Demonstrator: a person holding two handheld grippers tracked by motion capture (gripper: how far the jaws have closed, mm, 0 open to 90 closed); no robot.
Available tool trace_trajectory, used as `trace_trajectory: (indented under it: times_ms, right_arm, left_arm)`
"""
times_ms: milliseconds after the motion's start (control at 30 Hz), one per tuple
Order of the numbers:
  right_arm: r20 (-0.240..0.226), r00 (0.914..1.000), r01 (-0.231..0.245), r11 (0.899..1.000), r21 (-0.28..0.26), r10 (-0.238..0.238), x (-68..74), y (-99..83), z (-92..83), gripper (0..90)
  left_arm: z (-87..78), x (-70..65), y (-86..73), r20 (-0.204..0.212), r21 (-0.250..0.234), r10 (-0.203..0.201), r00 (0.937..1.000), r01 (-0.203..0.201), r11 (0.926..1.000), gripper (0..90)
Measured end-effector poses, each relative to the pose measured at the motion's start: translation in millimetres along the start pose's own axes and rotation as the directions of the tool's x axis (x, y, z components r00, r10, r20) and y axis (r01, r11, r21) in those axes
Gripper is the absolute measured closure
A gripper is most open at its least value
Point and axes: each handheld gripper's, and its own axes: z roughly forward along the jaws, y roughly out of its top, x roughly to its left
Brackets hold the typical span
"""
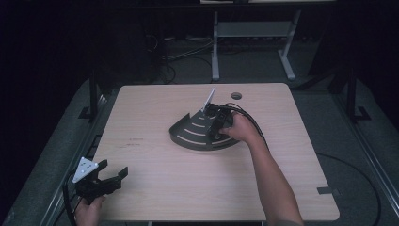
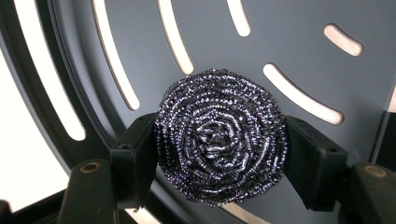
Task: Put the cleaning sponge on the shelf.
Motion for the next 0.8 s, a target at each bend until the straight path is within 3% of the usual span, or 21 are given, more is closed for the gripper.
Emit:
trace_trajectory:
  times_ms: [800]
  right_arm:
    - [-0.007, 0.9995, -0.031, 0.999, -0.020, 0.031, -2.5, -2.3, 4.8, 29.5]
  left_arm:
    - [0.5, -0.9, 0.5, -0.001, -0.002, 0.000, 1.0000, 0.000, 1.0000, 13.3]
